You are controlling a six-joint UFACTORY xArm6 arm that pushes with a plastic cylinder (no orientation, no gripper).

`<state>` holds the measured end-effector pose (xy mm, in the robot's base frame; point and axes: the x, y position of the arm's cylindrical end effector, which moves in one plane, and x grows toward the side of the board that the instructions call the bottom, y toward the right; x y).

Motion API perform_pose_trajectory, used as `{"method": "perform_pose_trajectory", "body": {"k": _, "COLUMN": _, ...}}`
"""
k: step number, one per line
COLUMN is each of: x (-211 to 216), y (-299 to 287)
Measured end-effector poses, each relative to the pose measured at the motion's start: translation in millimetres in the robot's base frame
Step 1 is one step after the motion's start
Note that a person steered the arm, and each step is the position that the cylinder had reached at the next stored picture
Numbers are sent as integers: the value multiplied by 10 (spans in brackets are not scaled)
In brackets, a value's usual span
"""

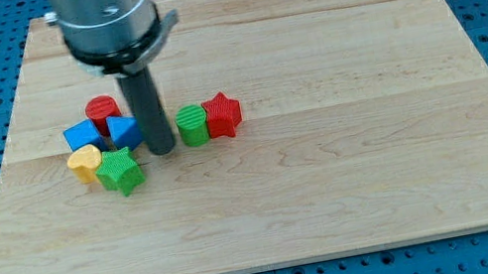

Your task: Push the blue triangle towards the top center of the board

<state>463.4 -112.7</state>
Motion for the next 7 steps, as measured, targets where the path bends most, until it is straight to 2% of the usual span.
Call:
{"method": "perform_pose_trajectory", "body": {"k": 1, "x": 62, "y": -175}}
{"method": "perform_pose_trajectory", "body": {"k": 2, "x": -414, "y": -403}}
{"method": "perform_pose_trajectory", "body": {"k": 4, "x": -1081, "y": -399}}
{"method": "perform_pose_trajectory", "body": {"k": 5, "x": -1484, "y": -613}}
{"method": "perform_pose_trajectory", "body": {"k": 6, "x": -1658, "y": -191}}
{"method": "perform_pose_trajectory", "body": {"k": 7, "x": -1778, "y": 501}}
